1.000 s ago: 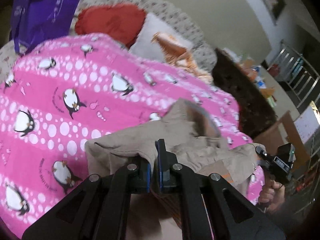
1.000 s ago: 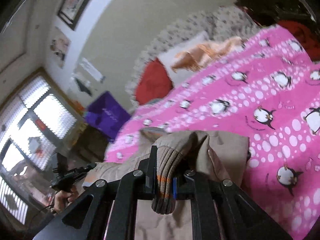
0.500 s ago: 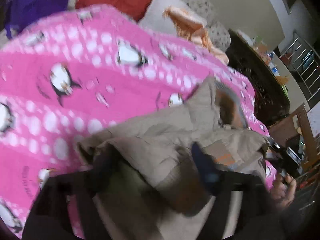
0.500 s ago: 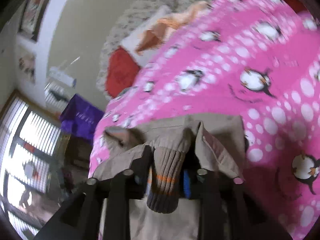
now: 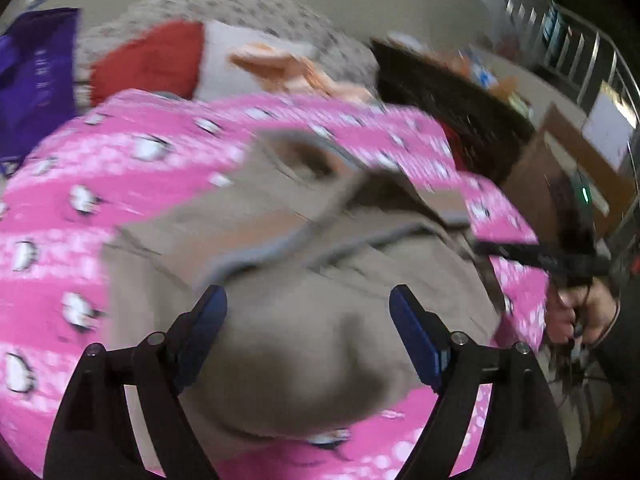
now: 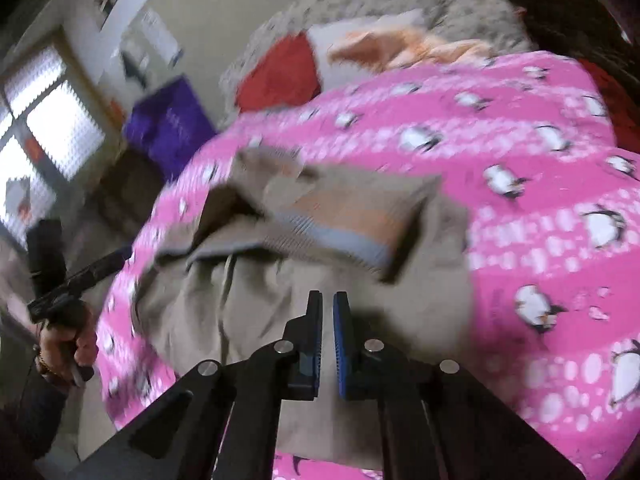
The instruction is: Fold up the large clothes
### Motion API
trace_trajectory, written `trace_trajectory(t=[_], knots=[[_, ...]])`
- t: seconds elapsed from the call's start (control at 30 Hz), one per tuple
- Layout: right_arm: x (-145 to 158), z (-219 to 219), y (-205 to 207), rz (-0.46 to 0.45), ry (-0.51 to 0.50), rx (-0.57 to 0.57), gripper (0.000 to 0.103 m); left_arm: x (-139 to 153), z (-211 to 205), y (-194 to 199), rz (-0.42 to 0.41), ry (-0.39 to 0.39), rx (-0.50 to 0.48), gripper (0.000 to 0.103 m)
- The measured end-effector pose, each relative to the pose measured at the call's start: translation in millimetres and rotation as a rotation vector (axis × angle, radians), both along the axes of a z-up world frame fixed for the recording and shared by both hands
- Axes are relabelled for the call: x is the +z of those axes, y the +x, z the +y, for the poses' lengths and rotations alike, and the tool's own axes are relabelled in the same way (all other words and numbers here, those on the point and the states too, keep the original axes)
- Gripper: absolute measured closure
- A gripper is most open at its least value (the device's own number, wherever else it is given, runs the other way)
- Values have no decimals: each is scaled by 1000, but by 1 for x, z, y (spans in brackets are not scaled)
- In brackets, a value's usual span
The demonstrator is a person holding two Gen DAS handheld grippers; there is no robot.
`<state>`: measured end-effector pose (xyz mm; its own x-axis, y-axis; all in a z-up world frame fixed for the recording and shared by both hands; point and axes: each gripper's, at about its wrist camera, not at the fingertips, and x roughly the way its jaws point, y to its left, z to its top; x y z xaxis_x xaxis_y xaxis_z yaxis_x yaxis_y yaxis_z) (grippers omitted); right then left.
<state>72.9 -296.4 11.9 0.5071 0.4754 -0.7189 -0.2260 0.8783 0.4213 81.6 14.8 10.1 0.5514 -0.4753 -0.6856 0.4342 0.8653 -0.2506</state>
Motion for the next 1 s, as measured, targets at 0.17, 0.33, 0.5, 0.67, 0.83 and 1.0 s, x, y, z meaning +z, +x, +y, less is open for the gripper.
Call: trace_trajectory(t=[0.17, 0.33, 0.5, 0.67, 0.83, 1.0], knots=[[-36, 26, 41, 162, -44, -28, 98, -33, -50, 36, 72, 205, 65, 20], [-33, 26, 81, 198, 8, -90, 97, -32, -37, 93, 70, 299, 203, 20], [28, 10, 94, -43, 98, -143, 92, 22, 12, 126, -105, 206, 361, 19], [28, 17, 79, -77, 43, -129, 84, 29, 54, 117, -107, 4, 466, 19], [13, 25, 82, -97, -53, -218, 85, -3, 25, 132, -35, 9, 405, 19], [-14, 14, 120, -20, -75, -273, 85, -26, 5, 151, -5, 129, 409, 19]])
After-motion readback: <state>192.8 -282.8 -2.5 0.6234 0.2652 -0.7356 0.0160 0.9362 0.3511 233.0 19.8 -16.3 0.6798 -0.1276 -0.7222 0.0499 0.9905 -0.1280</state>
